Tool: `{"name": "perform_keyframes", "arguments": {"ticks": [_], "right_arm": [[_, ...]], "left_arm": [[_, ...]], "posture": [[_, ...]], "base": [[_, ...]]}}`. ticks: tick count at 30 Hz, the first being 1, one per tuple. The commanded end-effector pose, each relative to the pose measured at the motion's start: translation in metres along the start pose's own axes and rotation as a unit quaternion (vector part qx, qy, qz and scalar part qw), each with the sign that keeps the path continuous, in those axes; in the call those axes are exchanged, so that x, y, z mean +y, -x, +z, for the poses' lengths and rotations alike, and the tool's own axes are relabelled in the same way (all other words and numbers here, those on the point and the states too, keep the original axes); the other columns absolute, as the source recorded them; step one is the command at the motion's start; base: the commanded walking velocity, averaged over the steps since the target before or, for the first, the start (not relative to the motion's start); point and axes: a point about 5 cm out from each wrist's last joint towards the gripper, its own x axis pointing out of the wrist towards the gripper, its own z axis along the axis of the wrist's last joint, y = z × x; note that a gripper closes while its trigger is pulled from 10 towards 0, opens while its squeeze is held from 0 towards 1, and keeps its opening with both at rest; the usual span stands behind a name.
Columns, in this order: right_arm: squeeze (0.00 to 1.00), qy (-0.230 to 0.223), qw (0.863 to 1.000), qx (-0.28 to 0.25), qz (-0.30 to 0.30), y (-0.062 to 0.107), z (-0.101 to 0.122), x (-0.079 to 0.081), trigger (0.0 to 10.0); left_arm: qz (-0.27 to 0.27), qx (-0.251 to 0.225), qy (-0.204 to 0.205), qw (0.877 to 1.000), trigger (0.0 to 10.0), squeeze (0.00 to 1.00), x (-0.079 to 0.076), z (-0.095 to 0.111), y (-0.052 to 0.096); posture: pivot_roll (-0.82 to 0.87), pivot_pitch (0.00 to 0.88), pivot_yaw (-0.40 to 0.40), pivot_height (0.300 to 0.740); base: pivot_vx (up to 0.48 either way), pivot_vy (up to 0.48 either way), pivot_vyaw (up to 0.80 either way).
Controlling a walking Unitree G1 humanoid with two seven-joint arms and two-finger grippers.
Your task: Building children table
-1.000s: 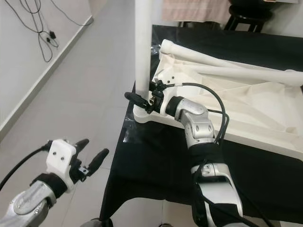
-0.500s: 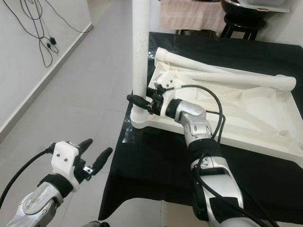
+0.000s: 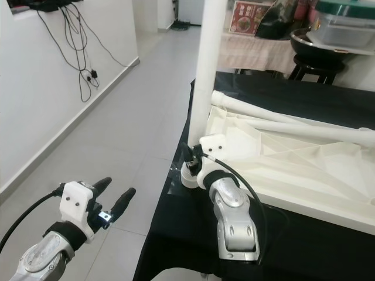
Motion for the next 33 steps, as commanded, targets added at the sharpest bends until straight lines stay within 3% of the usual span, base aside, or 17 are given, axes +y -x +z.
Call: {"name": "perform_keyframes", "arguments": {"ticks": [1,3,4,5,6,7,9,11,12,13,14,18,27,28,30,31,33], "right_arm": [[0.0,0.014,0.995,0.088,-0.033,0.003,-0.031,-0.008,0.0],[0.0,0.014,0.995,0.088,-0.033,0.003,-0.031,-0.008,0.0],[0.0,0.016,0.996,0.082,-0.021,0.0,-0.027,-0.004,9.3],[0.0,0.016,0.996,0.082,-0.021,0.0,-0.027,-0.004,9.3],[1.0,-0.016,0.999,0.039,0.032,-0.008,-0.015,0.005,10.0],[1.0,-0.016,0.999,0.039,0.032,-0.008,-0.015,0.005,10.0],[1.0,-0.038,0.995,-0.005,0.089,-0.014,-0.002,0.011,10.0],[1.0,-0.063,0.978,-0.054,0.192,-0.017,0.016,0.019,10.0],[0.0,-0.052,0.972,-0.057,0.223,-0.019,0.02,0.017,10.0],[0.0,-0.052,0.972,-0.057,0.223,-0.019,0.02,0.017,10.0],[0.0,-0.023,0.959,-0.058,0.276,-0.026,0.023,0.01,10.0],[0.0,-0.001,0.945,-0.047,0.323,-0.036,0.022,0.002,10.0],[0.0,0.014,0.927,-0.023,0.374,-0.057,0.025,-0.004,10.0],[0.0,0.008,0.926,-0.022,0.378,-0.063,0.027,-0.002,7.1],[0.0,0.008,0.926,-0.022,0.378,-0.063,0.027,-0.002,7.1],[0.0,-0.001,0.921,-0.02,0.389,-0.067,0.028,0.0,0.0],[0.0,-0.013,0.915,-0.016,0.404,-0.07,0.025,0.0,0.0]], "left_arm": [[-0.015,0.003,0.004,1.0,10.0,0.0,0.0,-0.003,-0.002],[-0.015,0.003,0.004,1.0,10.0,0.0,0.0,-0.003,-0.002],[-0.017,0.004,0.005,1.0,10.0,0.0,0.001,-0.003,-0.003],[-0.017,0.004,0.005,1.0,10.0,0.0,0.001,-0.003,-0.003],[-0.018,0.004,0.005,1.0,10.0,0.0,0.001,-0.004,-0.004],[-0.018,0.004,0.005,1.0,10.0,0.0,0.001,-0.004,-0.004],[-0.018,0.004,0.005,1.0,10.0,0.0,0.001,-0.004,-0.005],[-0.018,0.002,0.005,1.0,10.0,0.0,0.001,-0.005,-0.006],[-0.018,0.001,0.004,1.0,10.0,0.0,0.002,-0.005,-0.007],[-0.018,0.001,0.004,1.0,10.0,0.0,0.002,-0.005,-0.007],[-0.017,0.0,0.003,1.0,10.0,0.0,0.001,-0.005,-0.008],[-0.016,-0.003,0.003,1.0,10.0,0.0,0.001,-0.005,-0.01],[-0.018,-0.007,0.01,1.0,10.0,0.0,0.0,-0.006,-0.011],[-0.018,-0.007,0.011,1.0,10.0,0.0,-0.001,-0.006,-0.012],[-0.018,-0.007,0.011,1.0,10.0,0.0,-0.001,-0.006,-0.012],[-0.018,-0.008,0.011,1.0,10.0,0.0,-0.002,-0.005,-0.012],[-0.024,-0.007,0.019,1.0,10.0,0.0,-0.005,-0.006,-0.011]], "posture": [[0.02,0.077,-0.014,0.74],[0.02,0.077,-0.014,0.74],[0.02,0.076,-0.014,0.74],[0.02,0.076,-0.014,0.74],[0.03,0.068,-0.014,0.74],[0.03,0.068,-0.014,0.74],[0.03,0.063,-0.012,0.74],[0.04,0.058,-0.013,0.74],[0.05,0.057,-0.015,0.74],[0.05,0.057,-0.015,0.74],[0.05,0.056,-0.016,0.74],[0.06,0.053,-0.023,0.74],[0.07,0.055,-0.037,0.74],[0.08,0.057,-0.04,0.74],[0.08,0.057,-0.04,0.74],[0.09,0.059,-0.044,0.74],[0.09,0.066,-0.047,0.74]], "base": [[0.0,0.0,0.0],[0.0,0.0,0.0],[0.0,0.0,0.0],[0.0,0.0,0.0],[0.0,0.0,0.0],[0.0,0.0,0.0],[0.0,0.0,0.0],[0.0,0.0,0.0],[0.0,0.0,0.0],[0.0,0.0,0.0],[0.0,0.0,0.0],[0.0,0.0,0.0],[0.0,0.0,0.0],[0.0,0.0,0.0],[0.0,0.0,0.0],[0.0,0.0,0.0],[0.0,0.0,0.0]]}}
